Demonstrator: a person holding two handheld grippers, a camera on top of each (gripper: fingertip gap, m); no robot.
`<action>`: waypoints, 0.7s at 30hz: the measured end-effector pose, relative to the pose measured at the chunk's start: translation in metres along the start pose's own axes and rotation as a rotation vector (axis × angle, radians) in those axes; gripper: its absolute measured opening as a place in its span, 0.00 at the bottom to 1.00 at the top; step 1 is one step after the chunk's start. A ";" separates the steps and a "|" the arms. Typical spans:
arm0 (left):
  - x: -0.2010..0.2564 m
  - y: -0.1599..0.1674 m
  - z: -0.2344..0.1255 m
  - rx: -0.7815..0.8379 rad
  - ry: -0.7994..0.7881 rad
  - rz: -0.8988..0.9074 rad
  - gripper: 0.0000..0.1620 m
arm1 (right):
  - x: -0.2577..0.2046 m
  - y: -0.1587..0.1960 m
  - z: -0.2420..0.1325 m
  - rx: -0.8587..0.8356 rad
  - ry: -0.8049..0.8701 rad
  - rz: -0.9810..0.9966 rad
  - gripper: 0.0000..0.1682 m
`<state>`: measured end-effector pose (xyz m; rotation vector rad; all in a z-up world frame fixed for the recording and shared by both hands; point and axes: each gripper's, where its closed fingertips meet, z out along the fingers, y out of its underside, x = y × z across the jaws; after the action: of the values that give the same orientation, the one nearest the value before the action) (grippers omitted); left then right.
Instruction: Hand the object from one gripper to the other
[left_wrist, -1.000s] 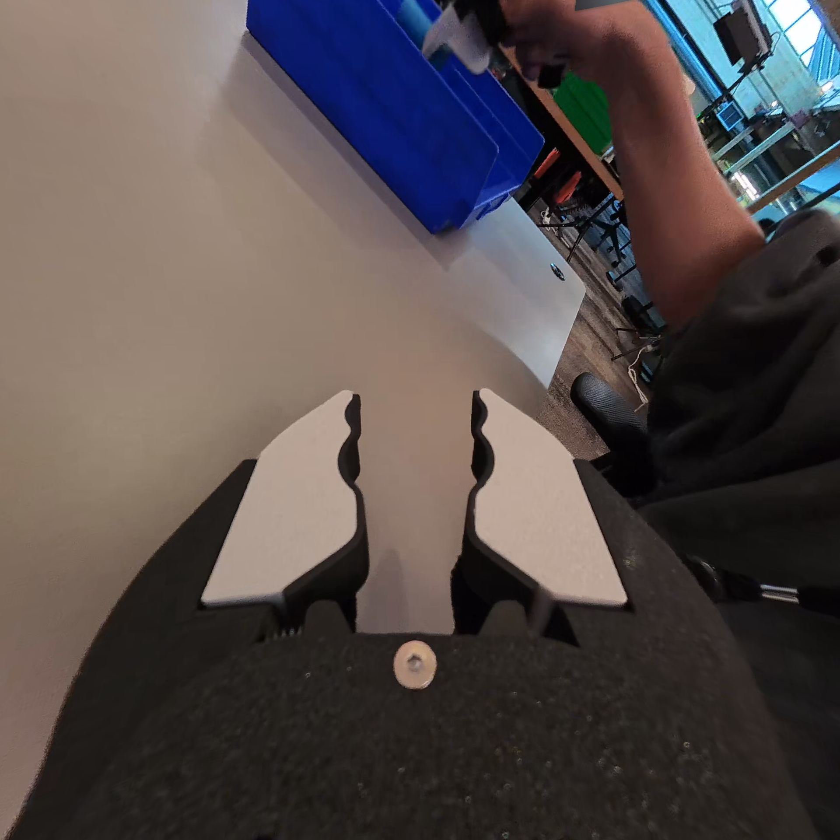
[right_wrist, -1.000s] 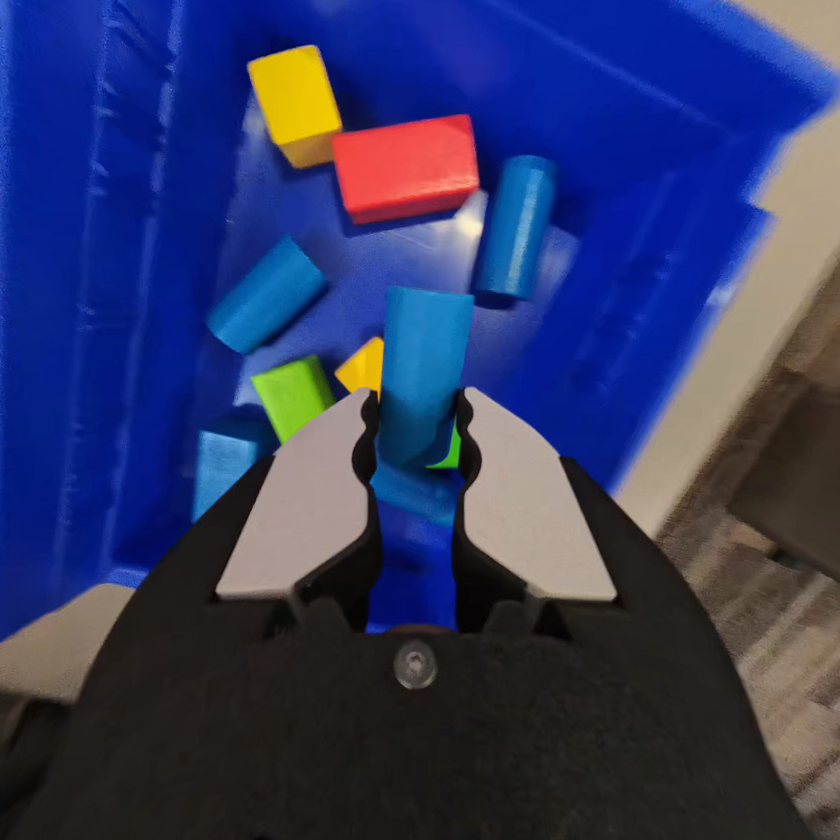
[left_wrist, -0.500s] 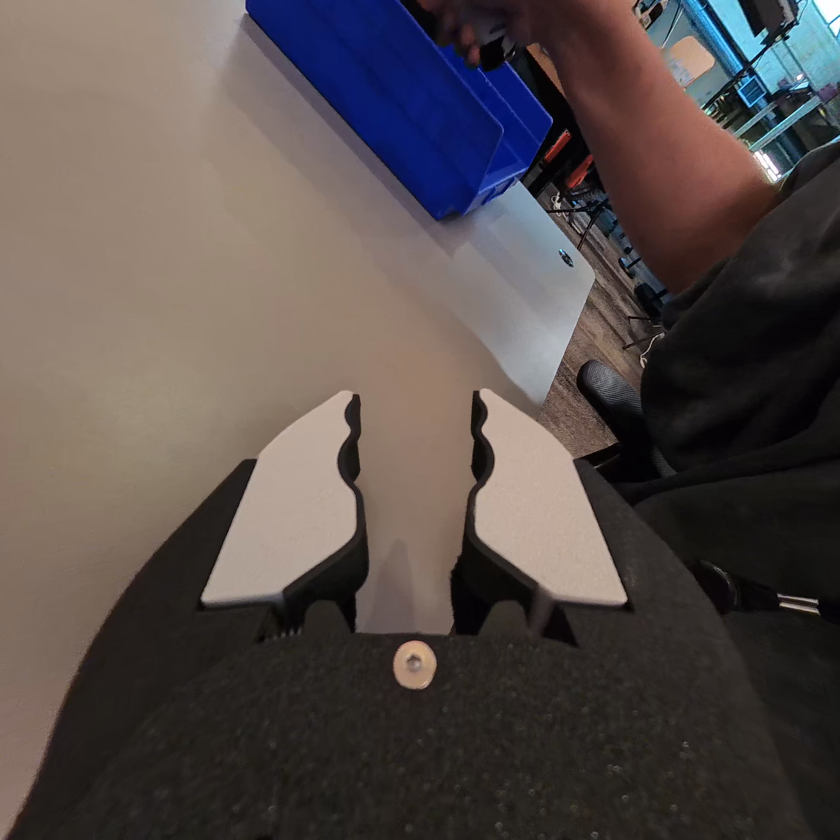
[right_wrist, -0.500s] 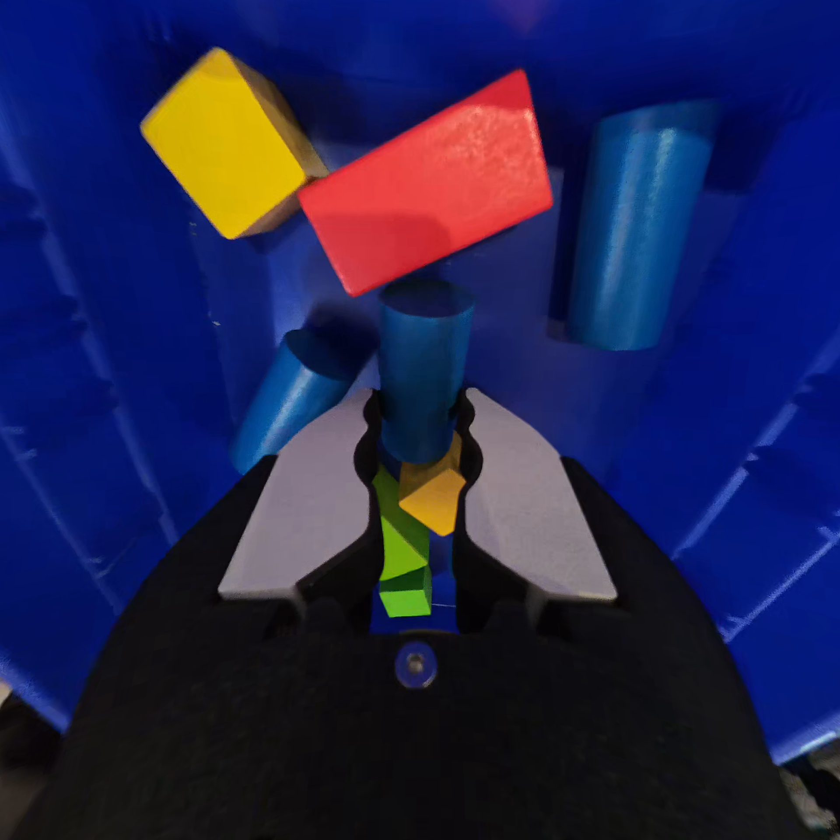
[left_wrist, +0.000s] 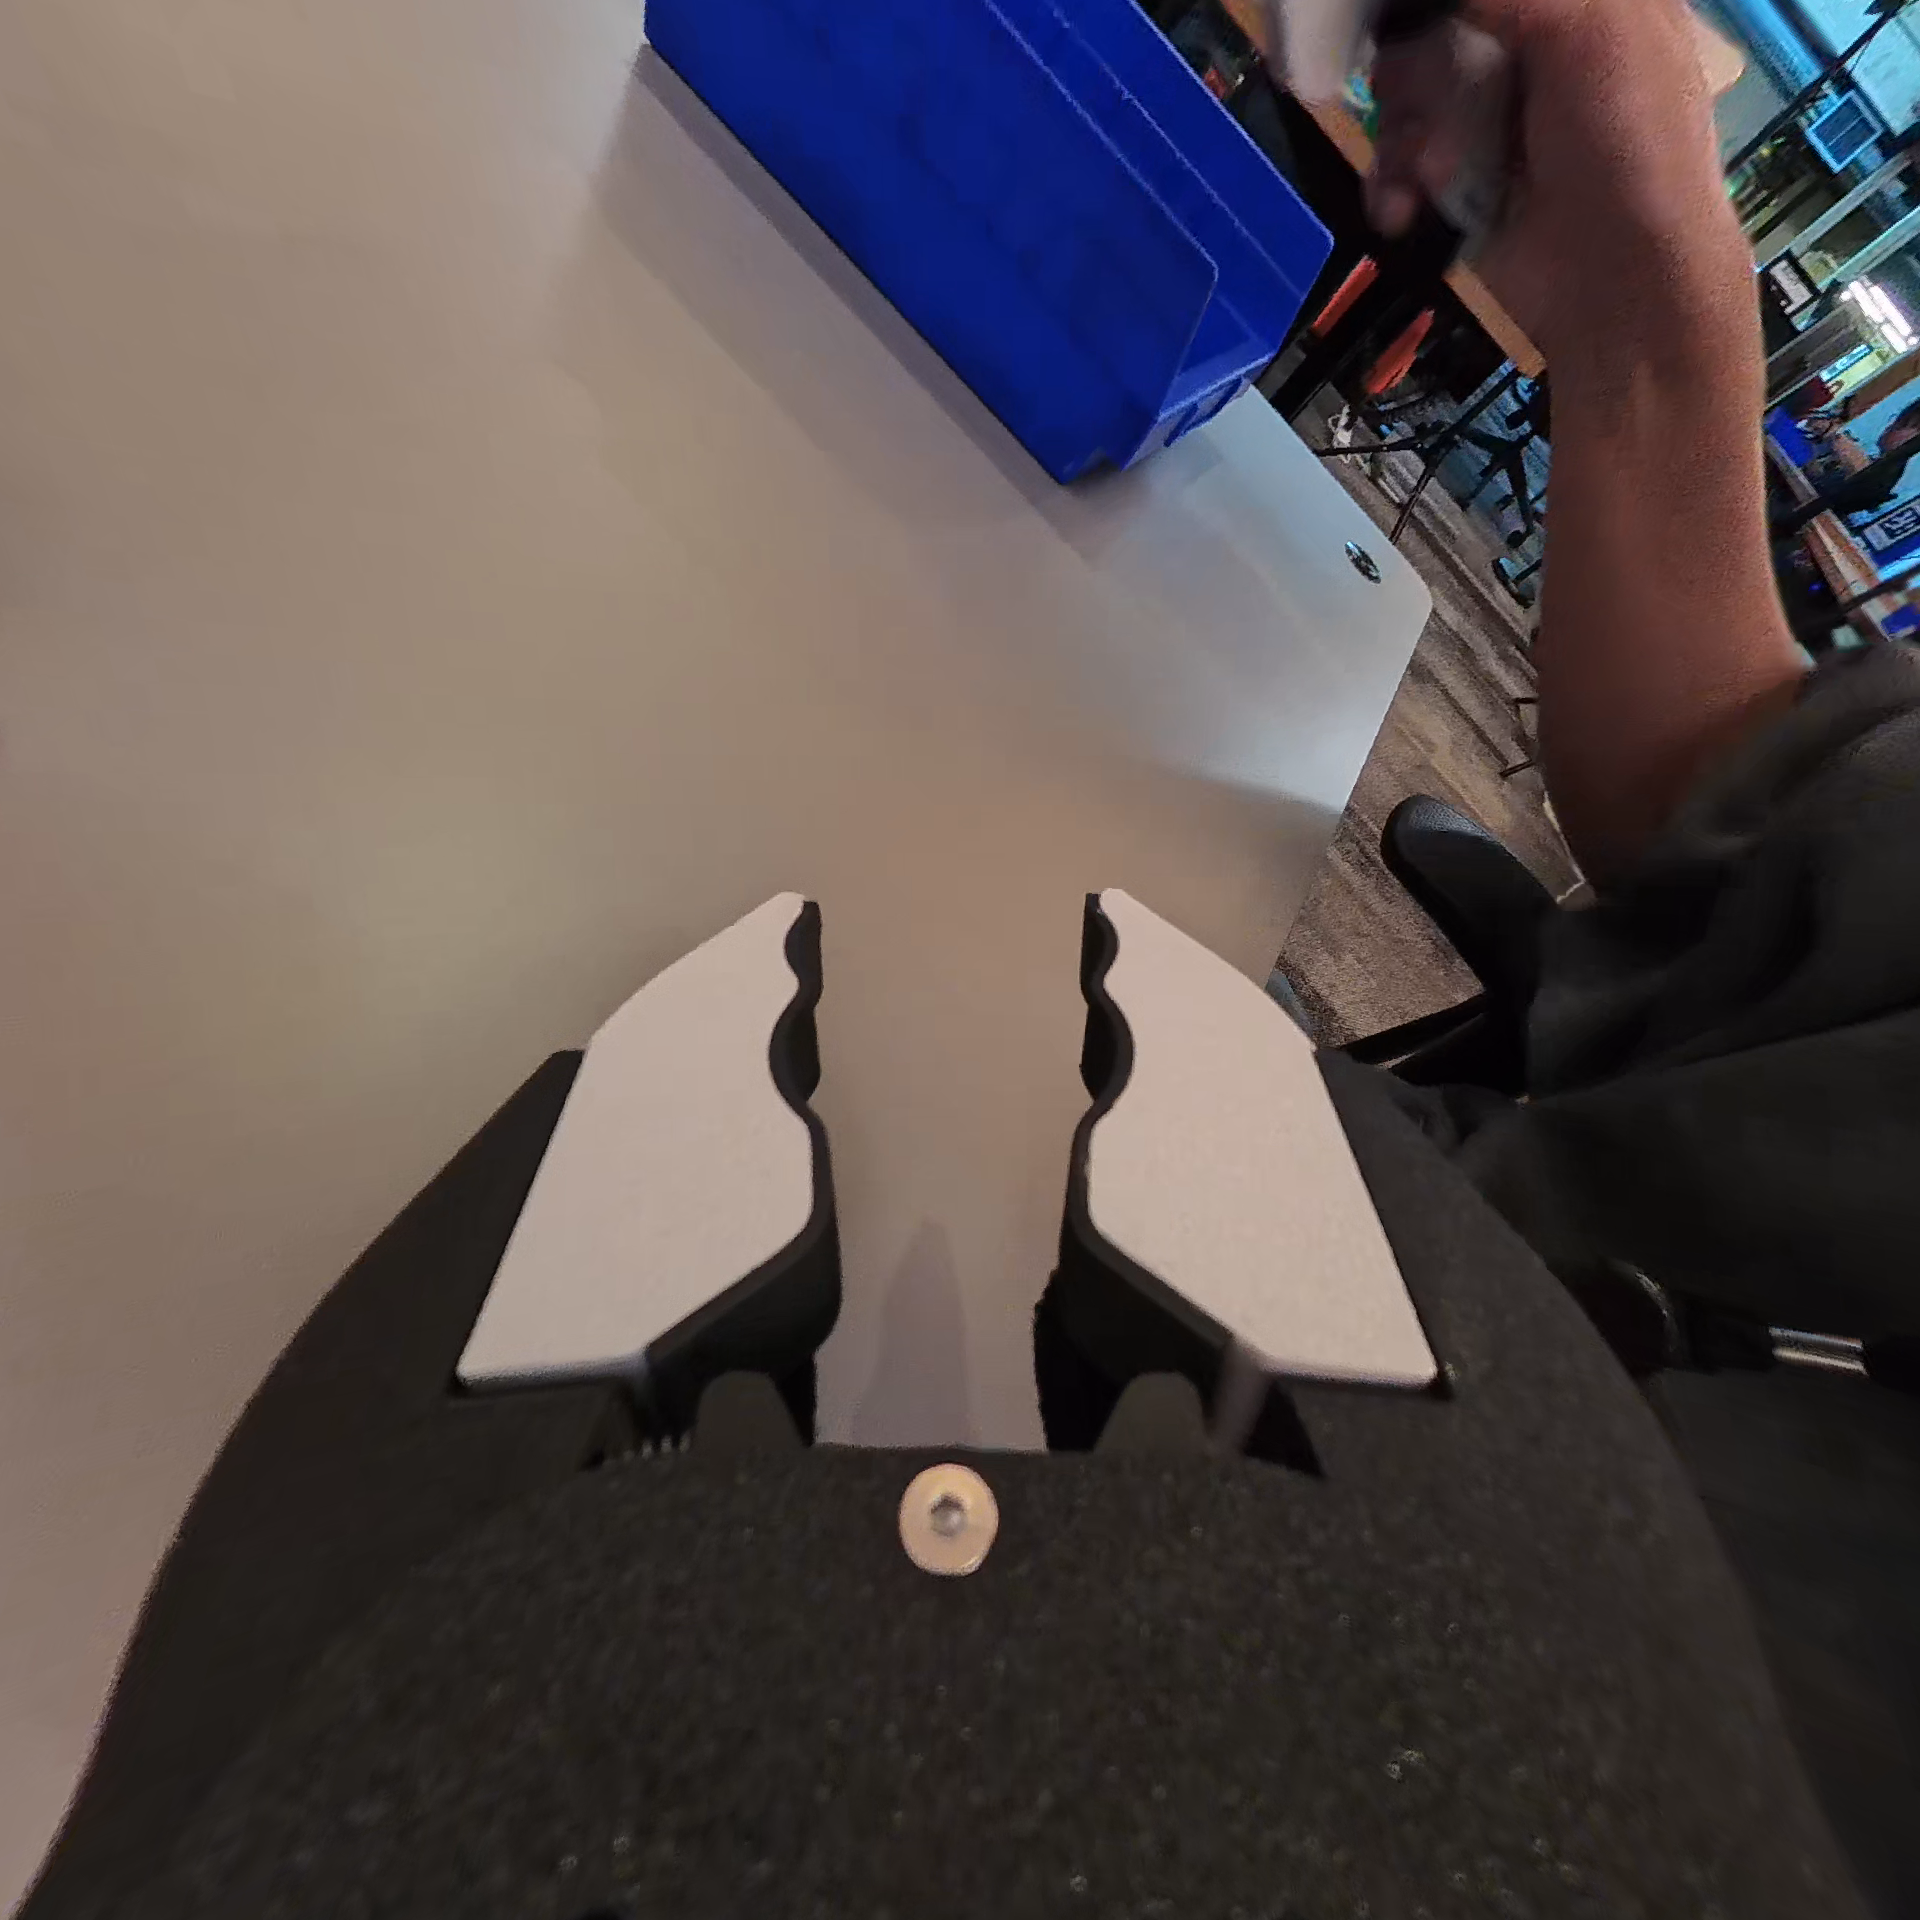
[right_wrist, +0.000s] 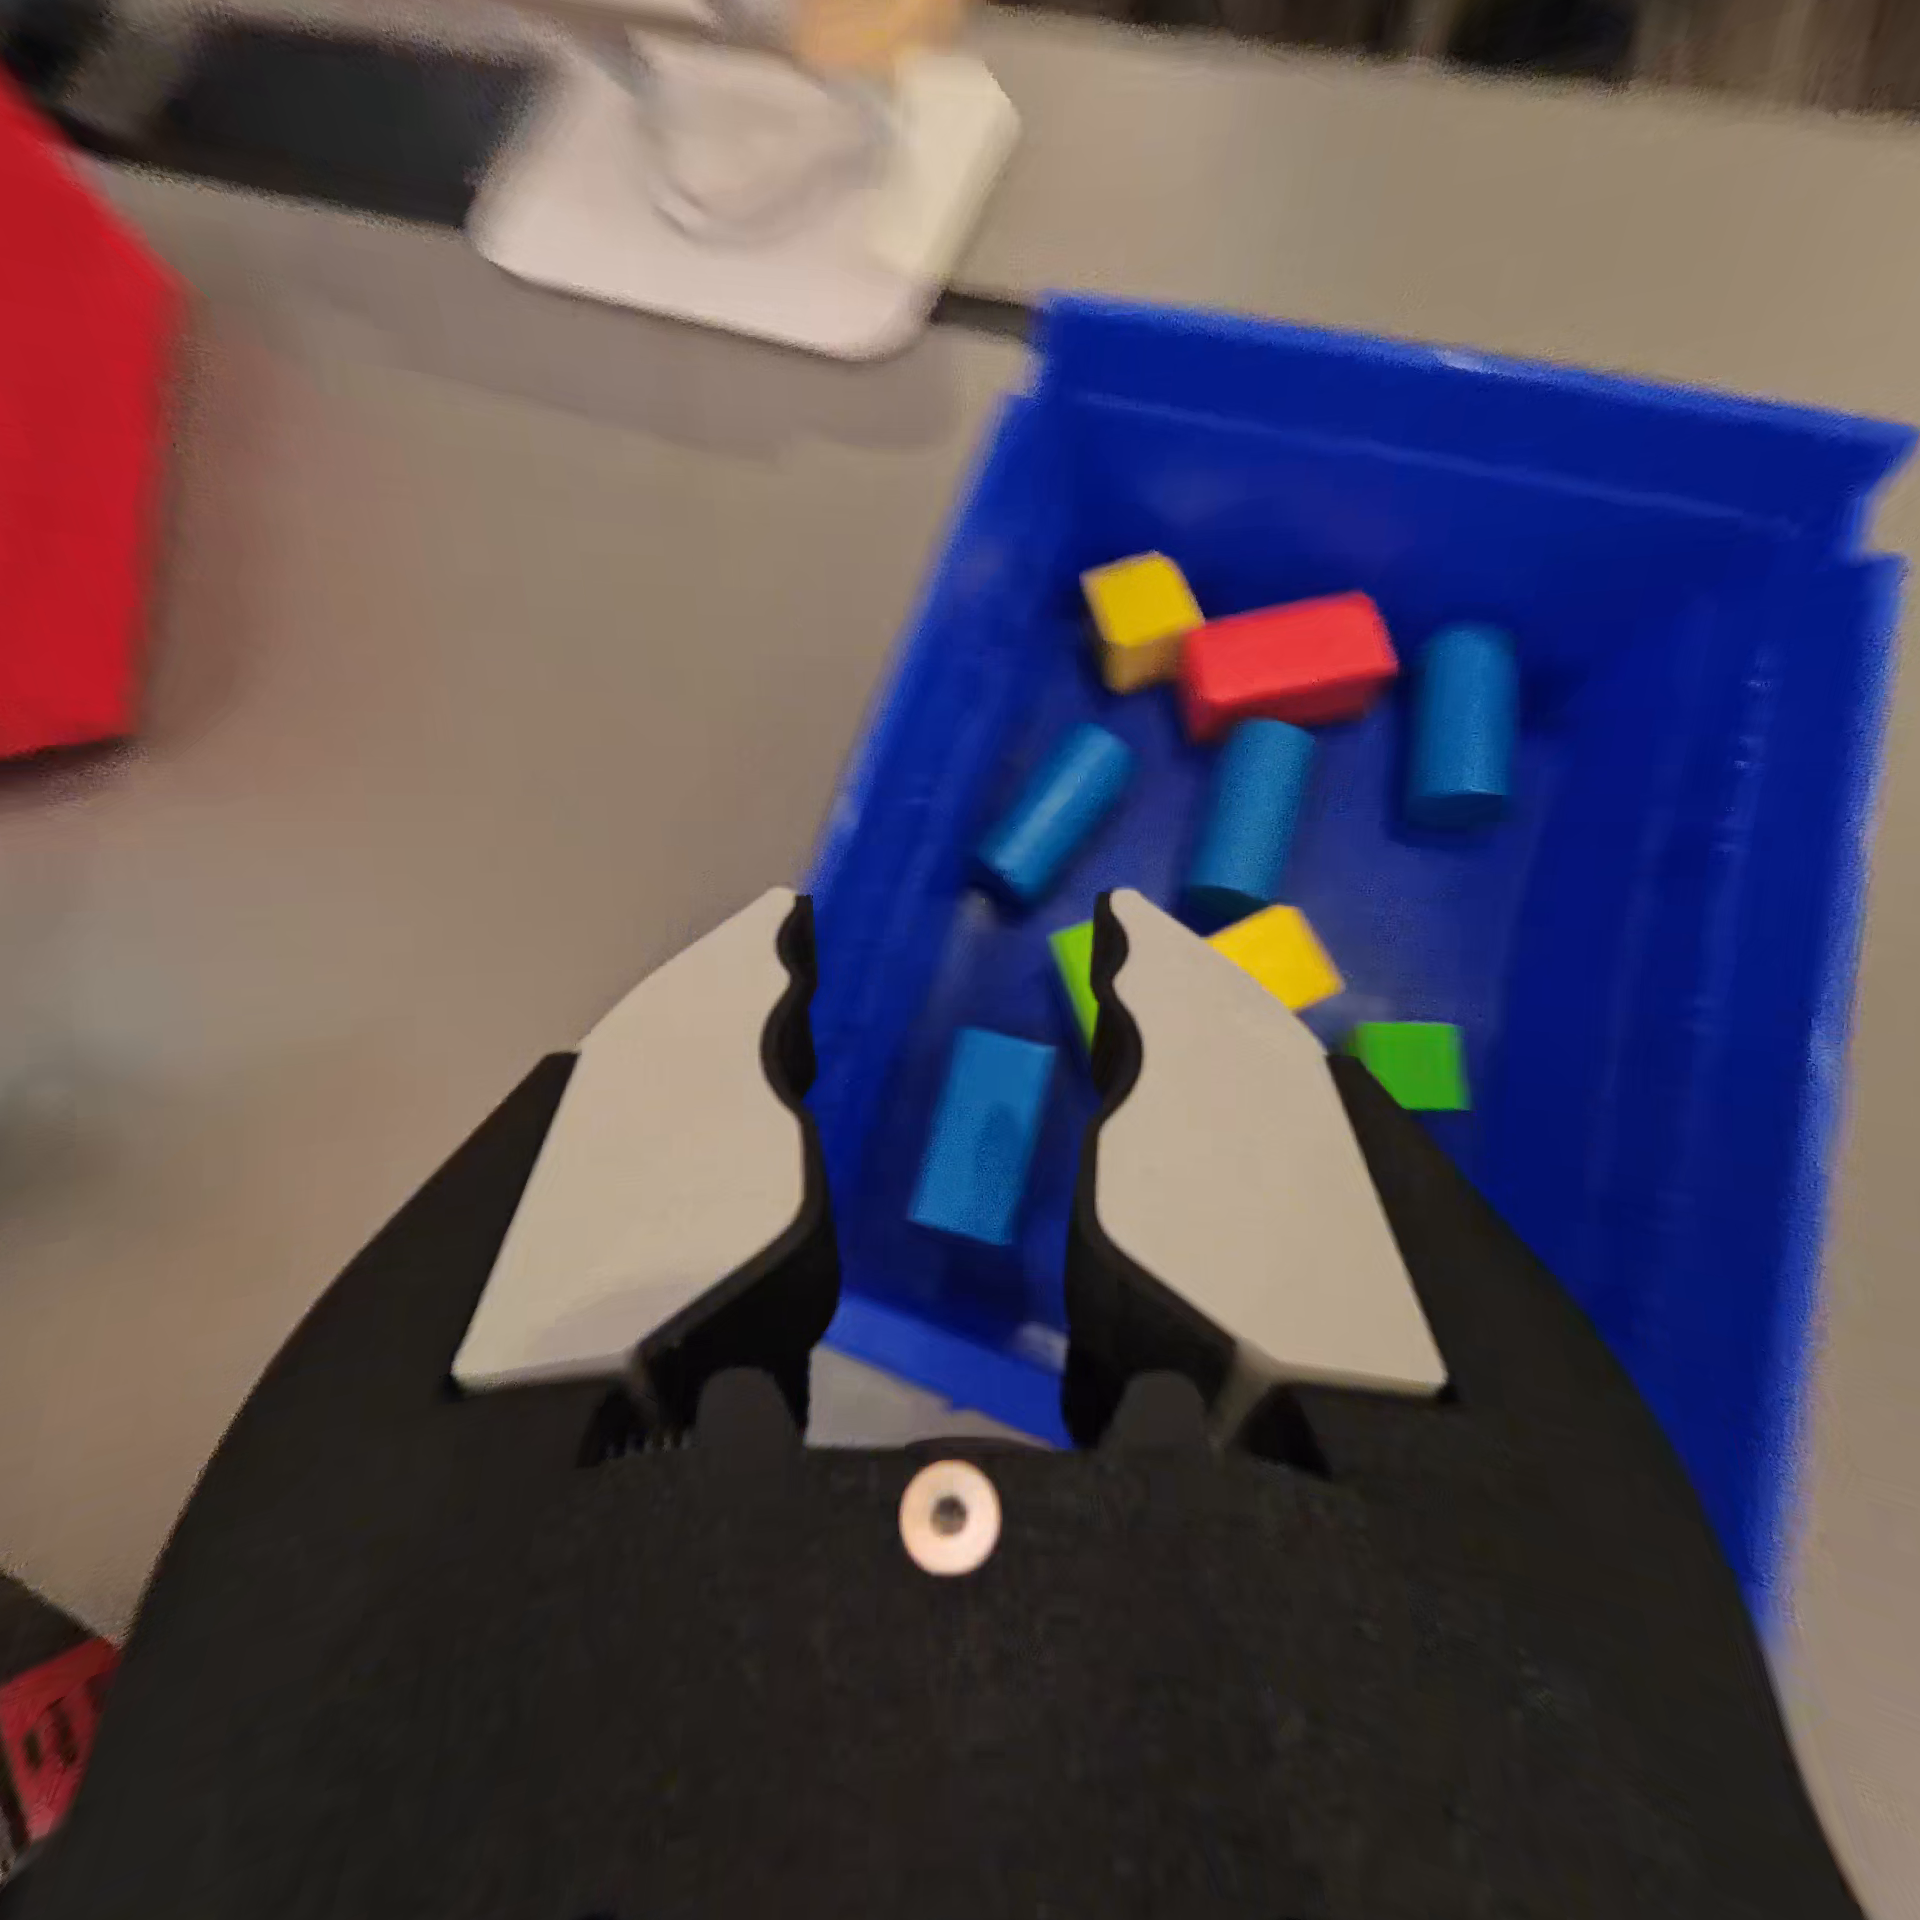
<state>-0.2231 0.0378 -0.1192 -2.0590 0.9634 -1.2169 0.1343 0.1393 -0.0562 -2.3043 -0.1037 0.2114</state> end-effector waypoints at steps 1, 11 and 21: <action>-0.001 0.000 -0.001 -0.004 -0.003 0.000 0.29 | -0.024 0.008 -0.013 0.111 -0.059 -0.021 0.30; -0.048 -0.022 -0.059 -0.252 -0.334 0.245 0.35 | -0.104 0.127 -0.061 0.566 -0.094 0.075 0.28; -0.158 -0.077 -0.133 -0.845 -0.447 0.828 0.36 | -0.122 0.144 -0.041 0.436 -0.217 0.101 0.29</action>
<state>-0.3714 0.1965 -0.0821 -1.9428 2.0076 0.1247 0.0230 -0.0045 -0.1206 -1.8487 -0.0451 0.4861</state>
